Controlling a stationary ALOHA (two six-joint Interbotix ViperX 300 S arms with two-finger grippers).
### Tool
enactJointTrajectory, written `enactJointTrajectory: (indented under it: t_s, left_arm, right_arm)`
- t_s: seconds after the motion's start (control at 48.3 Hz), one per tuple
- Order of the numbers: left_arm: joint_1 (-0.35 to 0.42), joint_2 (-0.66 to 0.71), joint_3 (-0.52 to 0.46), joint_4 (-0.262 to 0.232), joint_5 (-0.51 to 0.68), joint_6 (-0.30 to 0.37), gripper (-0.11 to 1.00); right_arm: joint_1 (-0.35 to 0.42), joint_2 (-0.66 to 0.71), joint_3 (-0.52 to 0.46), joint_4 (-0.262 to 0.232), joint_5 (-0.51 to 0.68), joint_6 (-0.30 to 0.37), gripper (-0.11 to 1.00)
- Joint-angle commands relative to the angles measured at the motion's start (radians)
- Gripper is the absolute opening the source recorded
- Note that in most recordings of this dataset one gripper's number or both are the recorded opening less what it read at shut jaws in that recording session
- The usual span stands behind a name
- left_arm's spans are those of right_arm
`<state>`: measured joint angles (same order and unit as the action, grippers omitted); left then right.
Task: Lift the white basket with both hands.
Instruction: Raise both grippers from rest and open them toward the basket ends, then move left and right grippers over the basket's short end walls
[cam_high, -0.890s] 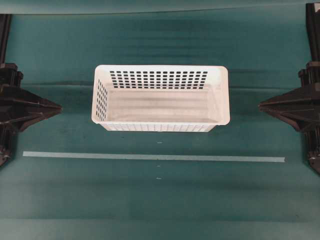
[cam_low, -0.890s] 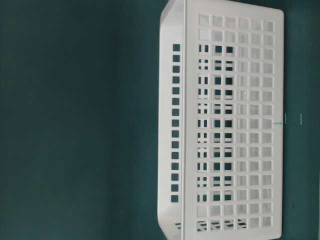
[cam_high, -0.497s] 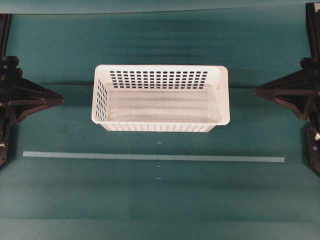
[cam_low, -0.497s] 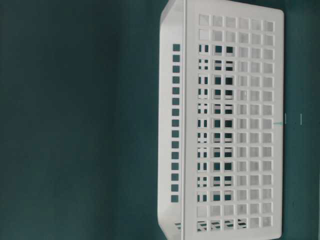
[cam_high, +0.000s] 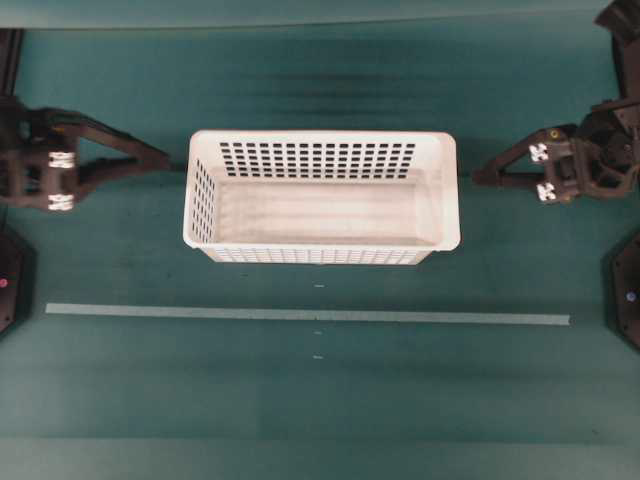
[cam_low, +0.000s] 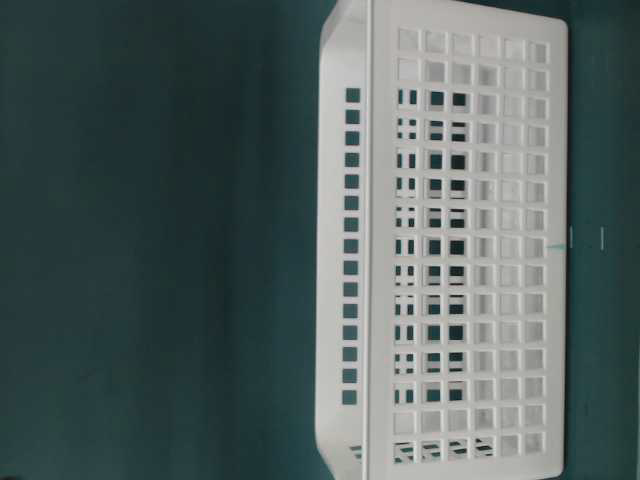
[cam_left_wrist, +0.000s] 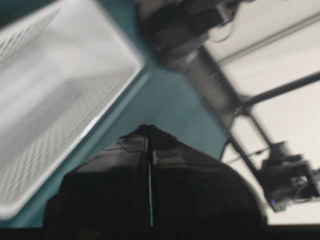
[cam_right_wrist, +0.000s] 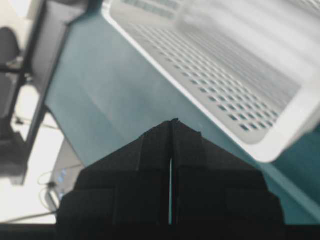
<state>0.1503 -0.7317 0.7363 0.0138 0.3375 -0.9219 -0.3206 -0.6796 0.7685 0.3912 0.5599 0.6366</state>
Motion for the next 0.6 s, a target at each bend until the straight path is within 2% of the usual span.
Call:
enactJointTrajectory:
  t_s: [0.0,0.083,0.166,0.331,0.455,0.58]
  left_arm:
    - [0.005,0.038,-0.067,0.005,0.095,-0.058,-0.05]
    - [0.028,0.081,-0.097,0.012,0.193,-0.104,-0.05]
    - [0.046,0.130,-0.141,0.012,0.308,-0.107,-0.05]
    - [0.057,0.232,-0.241,0.015,0.525,-0.107,-0.05]
    - [0.061,0.301,-0.293,0.020,0.606,-0.098,-0.05]
    - [0.091,0.311,-0.299,0.021,0.641,-0.104,-0.05]
  right_arm:
    - [-0.031,0.021,-0.040,-0.011,0.029,0.058,-0.02]
    - [-0.055,0.043,-0.054,-0.038,0.054,0.110,-0.02]
    - [-0.071,0.071,-0.074,-0.067,0.123,0.152,-0.02]
    - [-0.078,0.164,-0.169,-0.126,0.377,0.201,-0.02]
    - [-0.078,0.255,-0.242,-0.183,0.503,0.206,-0.02]
    - [-0.074,0.331,-0.310,-0.238,0.572,0.227,-0.02]
